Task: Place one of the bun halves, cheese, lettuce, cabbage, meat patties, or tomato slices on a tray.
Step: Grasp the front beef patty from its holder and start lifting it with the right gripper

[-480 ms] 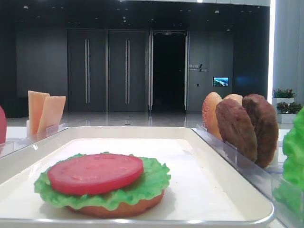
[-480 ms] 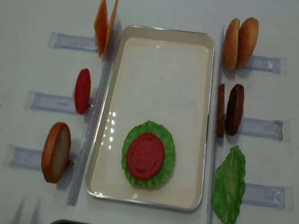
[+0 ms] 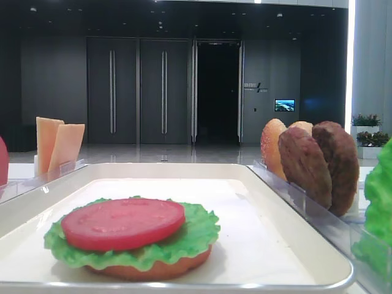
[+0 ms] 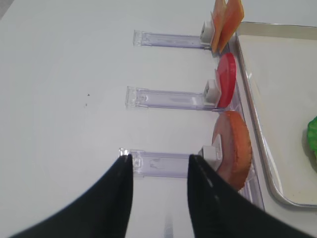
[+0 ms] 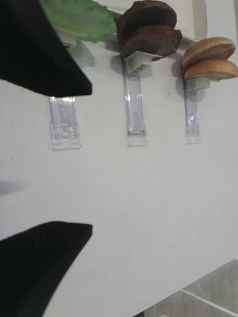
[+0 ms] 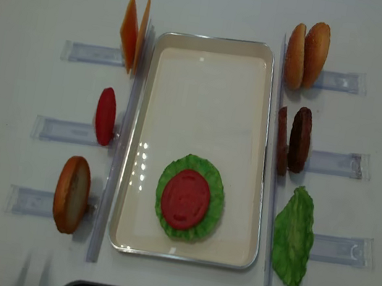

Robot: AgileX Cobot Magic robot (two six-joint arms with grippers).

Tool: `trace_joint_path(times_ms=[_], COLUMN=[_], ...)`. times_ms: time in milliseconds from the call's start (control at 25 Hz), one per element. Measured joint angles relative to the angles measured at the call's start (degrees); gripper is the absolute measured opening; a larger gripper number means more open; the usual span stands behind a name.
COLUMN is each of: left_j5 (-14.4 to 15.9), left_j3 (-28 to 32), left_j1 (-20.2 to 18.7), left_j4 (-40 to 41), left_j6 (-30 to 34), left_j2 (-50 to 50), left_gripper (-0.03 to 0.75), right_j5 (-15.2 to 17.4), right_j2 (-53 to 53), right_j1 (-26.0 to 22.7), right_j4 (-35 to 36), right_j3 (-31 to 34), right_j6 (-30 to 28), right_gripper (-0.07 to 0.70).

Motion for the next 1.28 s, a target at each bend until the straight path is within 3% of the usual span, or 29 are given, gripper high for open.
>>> trace_joint_path(times_ms=[680,1280], left_j5=[0.0,0.0], left_j3=[0.0,0.0], left_j1=[0.0,0.0], left_j4=[0.0,0.0], left_j6=[0.0,0.0], left_j2=[0.0,0.0], left_gripper=[0.276,0.130], right_j5=[0.0,0.0], right_j2=[0.5,23.5], right_j1=[0.0,0.0], right_j4=[0.0,0.0], right_j3=[0.0,0.1], right_j6=[0.0,0.0], right_gripper=[0.528,0.528])
